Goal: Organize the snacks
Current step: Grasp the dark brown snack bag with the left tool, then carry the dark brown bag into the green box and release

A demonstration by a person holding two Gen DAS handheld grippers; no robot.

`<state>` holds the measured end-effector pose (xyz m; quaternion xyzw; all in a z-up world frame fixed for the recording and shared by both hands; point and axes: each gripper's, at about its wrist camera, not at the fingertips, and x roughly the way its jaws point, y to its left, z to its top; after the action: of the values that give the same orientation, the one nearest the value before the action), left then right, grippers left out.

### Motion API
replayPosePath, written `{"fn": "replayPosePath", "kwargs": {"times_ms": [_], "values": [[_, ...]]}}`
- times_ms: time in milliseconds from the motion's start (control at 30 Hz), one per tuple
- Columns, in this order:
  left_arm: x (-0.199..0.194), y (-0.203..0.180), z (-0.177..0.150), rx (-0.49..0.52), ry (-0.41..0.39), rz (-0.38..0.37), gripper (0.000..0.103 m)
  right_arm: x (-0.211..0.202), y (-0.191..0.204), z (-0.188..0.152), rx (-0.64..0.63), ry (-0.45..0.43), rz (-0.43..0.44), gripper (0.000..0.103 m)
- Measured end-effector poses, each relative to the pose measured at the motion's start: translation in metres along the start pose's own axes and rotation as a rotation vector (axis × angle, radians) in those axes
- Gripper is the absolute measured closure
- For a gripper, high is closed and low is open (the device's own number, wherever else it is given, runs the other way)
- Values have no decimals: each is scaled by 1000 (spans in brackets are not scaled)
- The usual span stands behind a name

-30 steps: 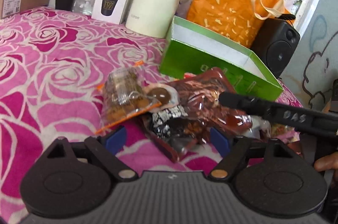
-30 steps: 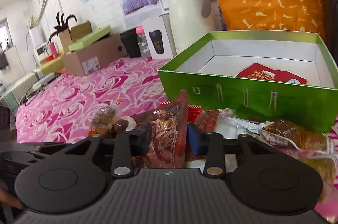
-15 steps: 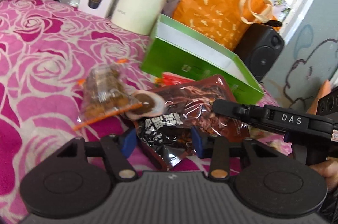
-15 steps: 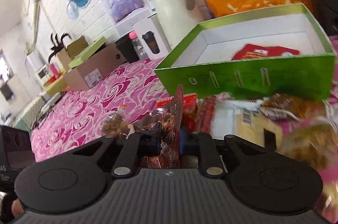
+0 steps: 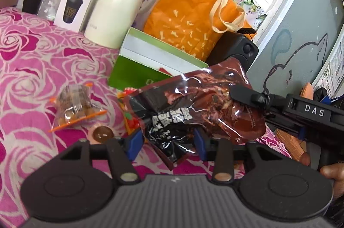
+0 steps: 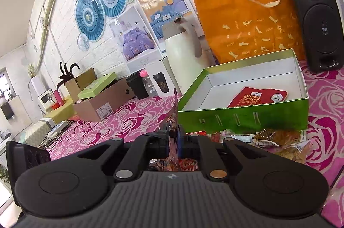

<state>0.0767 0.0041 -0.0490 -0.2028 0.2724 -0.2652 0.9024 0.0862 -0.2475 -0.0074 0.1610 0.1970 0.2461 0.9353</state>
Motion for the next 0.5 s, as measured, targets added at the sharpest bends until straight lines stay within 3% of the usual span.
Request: {"fn": "replayPosePath", "kwargs": {"times_ms": [267,500], "values": [[4,4,4,5,-6,5,68,8,-20,-6,105,0,-2,88],[15,8,31,-13,-52,-20,68,21,-19,18,119,-31,-19,88]]}}
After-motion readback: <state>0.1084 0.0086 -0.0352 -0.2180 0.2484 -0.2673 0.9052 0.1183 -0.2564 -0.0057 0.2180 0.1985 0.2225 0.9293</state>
